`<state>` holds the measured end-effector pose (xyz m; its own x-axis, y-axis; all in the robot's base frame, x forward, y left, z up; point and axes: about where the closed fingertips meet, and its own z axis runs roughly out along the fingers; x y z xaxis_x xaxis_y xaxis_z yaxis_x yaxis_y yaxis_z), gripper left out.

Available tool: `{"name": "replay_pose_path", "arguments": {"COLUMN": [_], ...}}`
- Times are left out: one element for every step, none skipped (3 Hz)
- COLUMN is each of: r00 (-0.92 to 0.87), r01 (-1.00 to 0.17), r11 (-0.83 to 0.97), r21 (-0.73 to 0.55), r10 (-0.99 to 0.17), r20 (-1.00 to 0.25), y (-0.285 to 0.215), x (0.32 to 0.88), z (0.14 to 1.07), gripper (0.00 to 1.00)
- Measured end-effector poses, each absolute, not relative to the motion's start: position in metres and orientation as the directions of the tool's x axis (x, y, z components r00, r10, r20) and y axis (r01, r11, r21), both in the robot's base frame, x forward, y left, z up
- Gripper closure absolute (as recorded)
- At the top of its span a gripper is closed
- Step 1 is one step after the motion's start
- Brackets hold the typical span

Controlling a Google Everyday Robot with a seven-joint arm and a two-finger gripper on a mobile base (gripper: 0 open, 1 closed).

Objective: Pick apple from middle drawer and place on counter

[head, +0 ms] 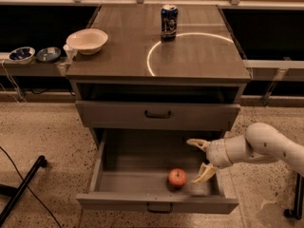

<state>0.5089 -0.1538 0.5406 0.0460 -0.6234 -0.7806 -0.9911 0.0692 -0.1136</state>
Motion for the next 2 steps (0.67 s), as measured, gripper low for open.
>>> {"name": "replay_pose_path", "arguments": {"r00": [0.018, 0.004], "r01": [-0.993, -0.996], "r11": [0.079, 0.065], "r21": [-0.085, -0.059], "r10": [-0.621, -0.639], "r20": [-0.784, -0.769], "y": [-0.151, -0.144], "x": [0.521, 0.527], "z": [0.501, 0.466], "gripper": [0.27, 0.26]}}
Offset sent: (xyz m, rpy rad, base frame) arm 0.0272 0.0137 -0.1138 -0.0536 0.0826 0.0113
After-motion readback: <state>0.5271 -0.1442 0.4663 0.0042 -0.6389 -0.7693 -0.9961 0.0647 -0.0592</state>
